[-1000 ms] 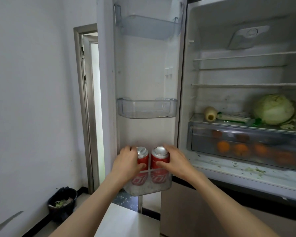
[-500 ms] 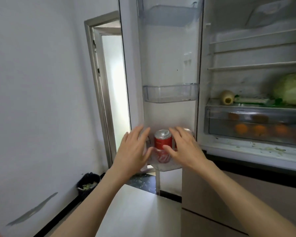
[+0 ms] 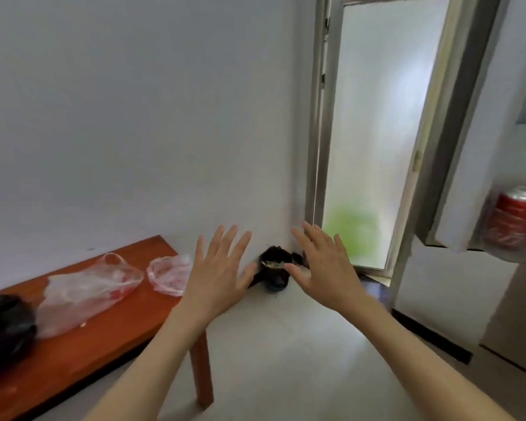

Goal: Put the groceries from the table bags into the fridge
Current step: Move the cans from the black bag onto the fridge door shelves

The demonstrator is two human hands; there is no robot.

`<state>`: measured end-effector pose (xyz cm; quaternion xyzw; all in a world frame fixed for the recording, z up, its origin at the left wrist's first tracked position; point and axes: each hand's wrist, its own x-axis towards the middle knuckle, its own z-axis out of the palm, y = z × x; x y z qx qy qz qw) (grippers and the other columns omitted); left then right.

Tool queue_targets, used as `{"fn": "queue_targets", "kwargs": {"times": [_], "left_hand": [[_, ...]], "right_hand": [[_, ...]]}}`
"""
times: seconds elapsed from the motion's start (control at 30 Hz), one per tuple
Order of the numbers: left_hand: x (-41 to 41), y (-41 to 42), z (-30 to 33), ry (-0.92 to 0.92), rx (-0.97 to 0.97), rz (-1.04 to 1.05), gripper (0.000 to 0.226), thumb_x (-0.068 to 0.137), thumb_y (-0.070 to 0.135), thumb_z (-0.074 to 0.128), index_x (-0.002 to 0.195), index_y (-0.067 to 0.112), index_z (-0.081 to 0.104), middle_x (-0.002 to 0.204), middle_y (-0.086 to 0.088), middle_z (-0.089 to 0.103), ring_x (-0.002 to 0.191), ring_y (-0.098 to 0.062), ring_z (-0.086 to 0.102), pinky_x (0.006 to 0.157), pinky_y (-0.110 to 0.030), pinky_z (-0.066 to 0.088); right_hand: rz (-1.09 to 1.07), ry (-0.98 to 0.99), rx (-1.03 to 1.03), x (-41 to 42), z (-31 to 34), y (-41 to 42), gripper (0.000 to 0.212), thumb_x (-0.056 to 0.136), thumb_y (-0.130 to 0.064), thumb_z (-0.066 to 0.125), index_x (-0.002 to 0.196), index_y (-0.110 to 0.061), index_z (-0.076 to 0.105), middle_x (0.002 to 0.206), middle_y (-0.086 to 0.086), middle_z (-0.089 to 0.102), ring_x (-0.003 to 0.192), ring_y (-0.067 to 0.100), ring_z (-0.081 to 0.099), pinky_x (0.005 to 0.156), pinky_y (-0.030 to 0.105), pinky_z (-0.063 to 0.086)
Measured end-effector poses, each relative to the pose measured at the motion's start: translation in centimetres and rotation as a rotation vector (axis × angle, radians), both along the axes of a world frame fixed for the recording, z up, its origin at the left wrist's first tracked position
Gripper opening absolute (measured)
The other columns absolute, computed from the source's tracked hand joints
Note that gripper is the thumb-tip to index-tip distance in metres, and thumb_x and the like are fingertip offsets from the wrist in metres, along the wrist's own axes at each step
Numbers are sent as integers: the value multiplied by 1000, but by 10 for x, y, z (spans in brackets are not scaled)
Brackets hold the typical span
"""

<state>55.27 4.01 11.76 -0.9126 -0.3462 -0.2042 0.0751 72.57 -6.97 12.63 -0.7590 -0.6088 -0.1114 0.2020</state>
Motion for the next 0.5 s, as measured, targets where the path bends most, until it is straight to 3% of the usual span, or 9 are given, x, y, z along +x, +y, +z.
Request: {"fn": "queue_targets", "kwargs": {"times": [0.07,0.13,0.5], "left_hand": [[-54,15,-18,3,-61,81,78,79,58,5,147,23,19,156,-5,15,145,-26,7,114,-51,6],[-103,29,-34,-15,-95,168,77,80,59,3,148,25,10,157,-2,7,145,-21,-3,114,-47,-2],[-287,84,-121,-13,-328,553,65,92,57,19,148,25,8,158,0,5,145,-19,-5,117,-44,1]], "right_hand": [[73,19,-13,-44,-16,29,69,91,-56,33,149,-24,13,157,2,14,145,20,11,117,46,9],[139,56,-45,-85,-30,57,67,93,-52,37,149,-24,13,157,2,13,145,19,9,118,46,8],[469,207,-206,-263,-104,187,68,93,-48,43,149,-25,12,157,2,13,145,22,9,118,42,11]]}}
